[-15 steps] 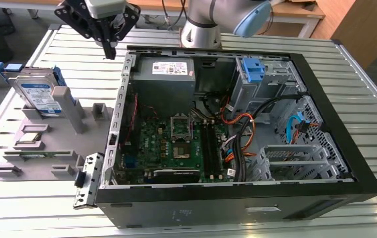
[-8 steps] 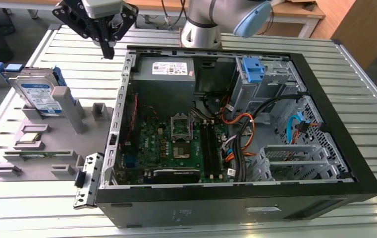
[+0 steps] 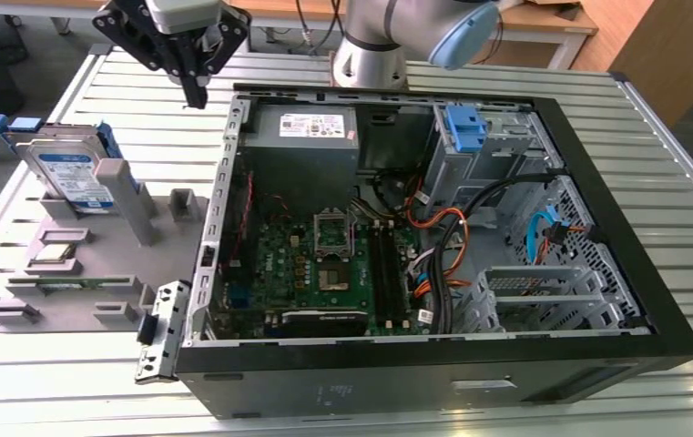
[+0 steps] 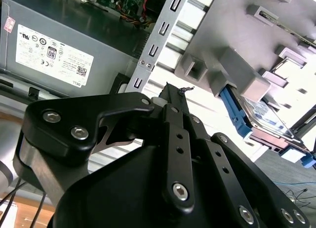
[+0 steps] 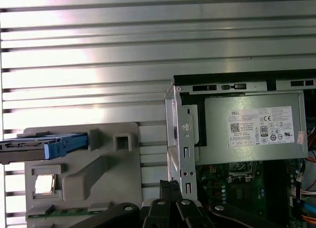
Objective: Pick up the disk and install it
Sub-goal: 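Reach for the disk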
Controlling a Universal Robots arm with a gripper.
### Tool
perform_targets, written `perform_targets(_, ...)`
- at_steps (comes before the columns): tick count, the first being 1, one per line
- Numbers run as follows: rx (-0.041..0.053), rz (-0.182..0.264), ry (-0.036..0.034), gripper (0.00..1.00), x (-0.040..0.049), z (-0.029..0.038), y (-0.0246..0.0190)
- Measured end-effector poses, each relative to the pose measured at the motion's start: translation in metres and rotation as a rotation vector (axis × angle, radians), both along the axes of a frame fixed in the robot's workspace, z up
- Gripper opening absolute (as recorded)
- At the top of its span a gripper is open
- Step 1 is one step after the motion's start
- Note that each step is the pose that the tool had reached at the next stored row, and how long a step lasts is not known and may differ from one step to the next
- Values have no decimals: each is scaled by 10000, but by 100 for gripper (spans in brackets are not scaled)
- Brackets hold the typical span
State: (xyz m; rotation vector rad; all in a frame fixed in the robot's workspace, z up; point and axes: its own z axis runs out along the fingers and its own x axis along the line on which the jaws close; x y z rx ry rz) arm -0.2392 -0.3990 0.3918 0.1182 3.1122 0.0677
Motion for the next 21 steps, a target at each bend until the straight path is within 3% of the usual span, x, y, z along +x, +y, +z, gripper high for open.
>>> perform_targets(9, 0, 1, 1, 10, -66, 0, 0)
perform_targets(21, 0, 0, 0, 10, -270, -9, 0)
